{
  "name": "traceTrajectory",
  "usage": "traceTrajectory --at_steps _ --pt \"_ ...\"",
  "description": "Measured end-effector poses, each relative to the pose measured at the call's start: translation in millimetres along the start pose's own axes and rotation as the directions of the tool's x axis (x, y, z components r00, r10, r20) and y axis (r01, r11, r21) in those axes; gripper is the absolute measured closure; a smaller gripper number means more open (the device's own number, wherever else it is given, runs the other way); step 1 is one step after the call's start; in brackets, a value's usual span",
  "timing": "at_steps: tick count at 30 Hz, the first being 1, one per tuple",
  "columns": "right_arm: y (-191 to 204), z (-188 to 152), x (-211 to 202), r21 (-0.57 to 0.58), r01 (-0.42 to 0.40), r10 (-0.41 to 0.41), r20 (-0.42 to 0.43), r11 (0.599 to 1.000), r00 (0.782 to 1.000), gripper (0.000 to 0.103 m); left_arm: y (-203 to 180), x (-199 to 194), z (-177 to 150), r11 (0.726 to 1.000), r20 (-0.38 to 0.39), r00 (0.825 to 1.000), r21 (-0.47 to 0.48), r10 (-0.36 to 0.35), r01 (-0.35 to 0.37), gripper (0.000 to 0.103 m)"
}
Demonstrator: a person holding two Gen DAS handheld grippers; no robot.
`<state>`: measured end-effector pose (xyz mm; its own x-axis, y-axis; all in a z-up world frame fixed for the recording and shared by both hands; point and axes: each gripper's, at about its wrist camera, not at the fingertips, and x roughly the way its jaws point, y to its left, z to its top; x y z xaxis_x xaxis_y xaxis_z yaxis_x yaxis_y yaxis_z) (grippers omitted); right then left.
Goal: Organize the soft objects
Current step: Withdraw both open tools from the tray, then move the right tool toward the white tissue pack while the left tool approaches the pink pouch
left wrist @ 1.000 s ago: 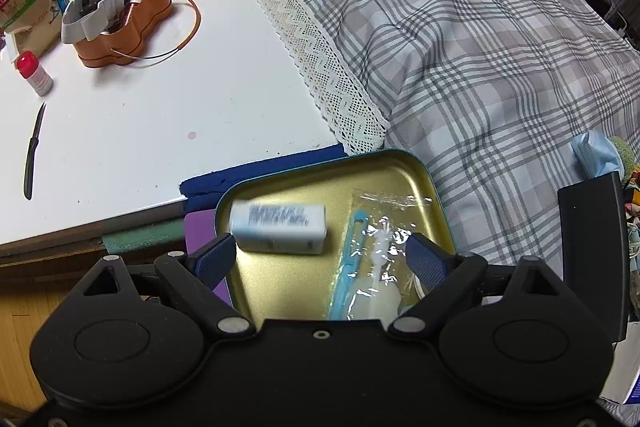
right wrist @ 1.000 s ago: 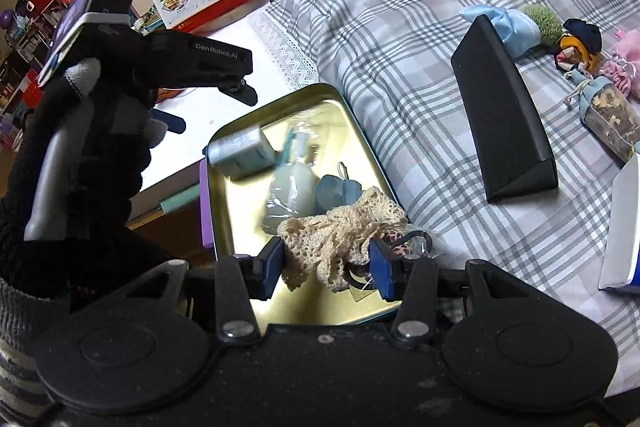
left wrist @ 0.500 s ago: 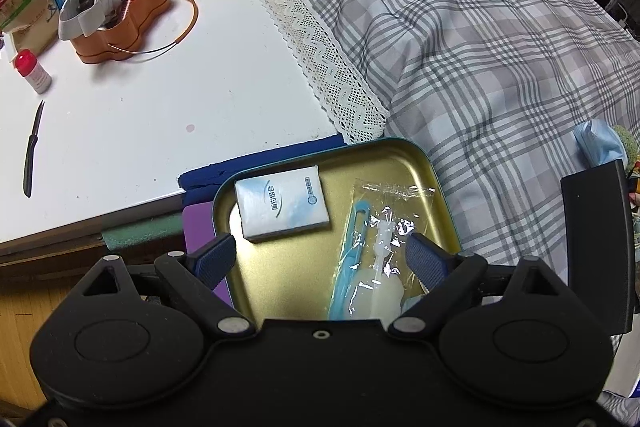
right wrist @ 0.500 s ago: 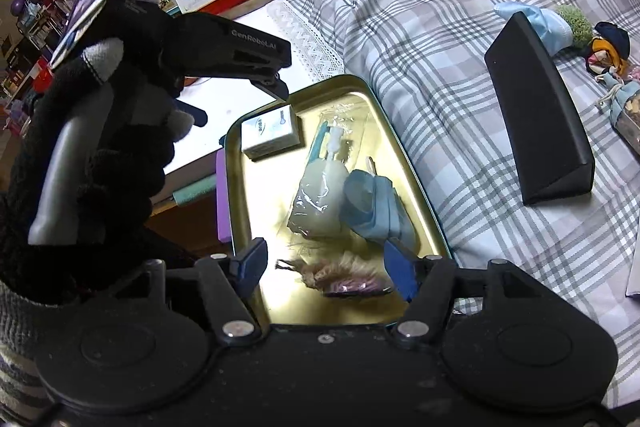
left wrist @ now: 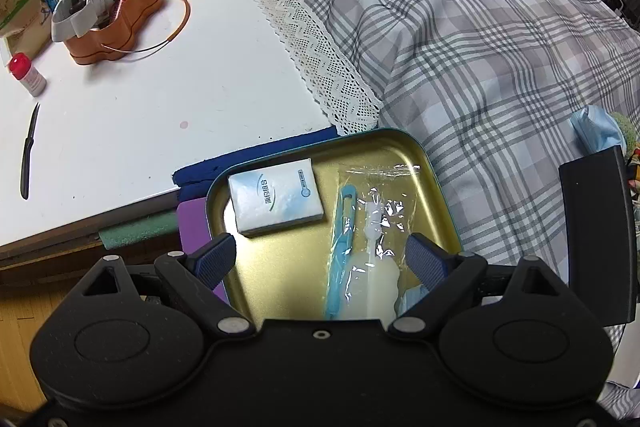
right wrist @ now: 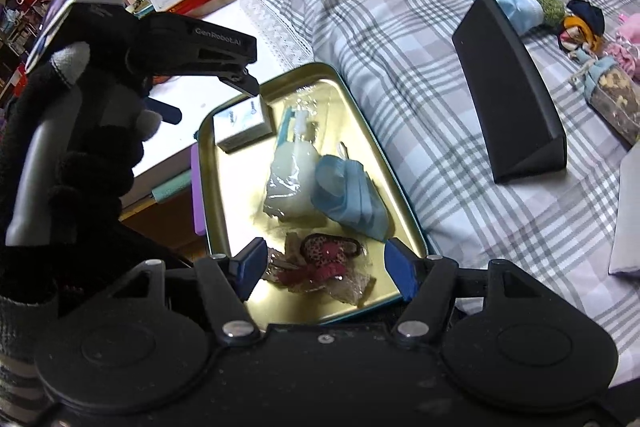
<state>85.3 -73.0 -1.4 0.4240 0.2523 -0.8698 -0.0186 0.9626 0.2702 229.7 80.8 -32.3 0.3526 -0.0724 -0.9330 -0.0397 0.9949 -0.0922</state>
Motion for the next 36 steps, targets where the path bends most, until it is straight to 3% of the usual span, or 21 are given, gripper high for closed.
traceTrajectory --at_steps 14,27,33,36 --pt "-3 -9 -9 0.009 0.061 -0.061 0.005 0.998 0.998 0.037 -17 3 -12 0.993 0.018 0.997 0.091 0.07 -0.071 0.015" --pt "-9 -24 -27 0.025 0.109 -0.11 0.024 0.994 0.994 0.035 -22 3 -35 0.993 -0.025 1.0 0.12 0.013 -0.009 0.015" --pt "-39 -24 -50 0.085 0.171 -0.176 0.056 0.982 0.983 0.035 -30 -18 -49 0.992 -0.01 1.0 0.127 0.004 -0.002 0.015" --pt "-62 -21 -69 0.137 0.21 -0.223 0.09 0.968 0.971 0.034 -43 -37 -57 0.991 -0.053 0.998 0.128 -0.033 0.04 0.015"
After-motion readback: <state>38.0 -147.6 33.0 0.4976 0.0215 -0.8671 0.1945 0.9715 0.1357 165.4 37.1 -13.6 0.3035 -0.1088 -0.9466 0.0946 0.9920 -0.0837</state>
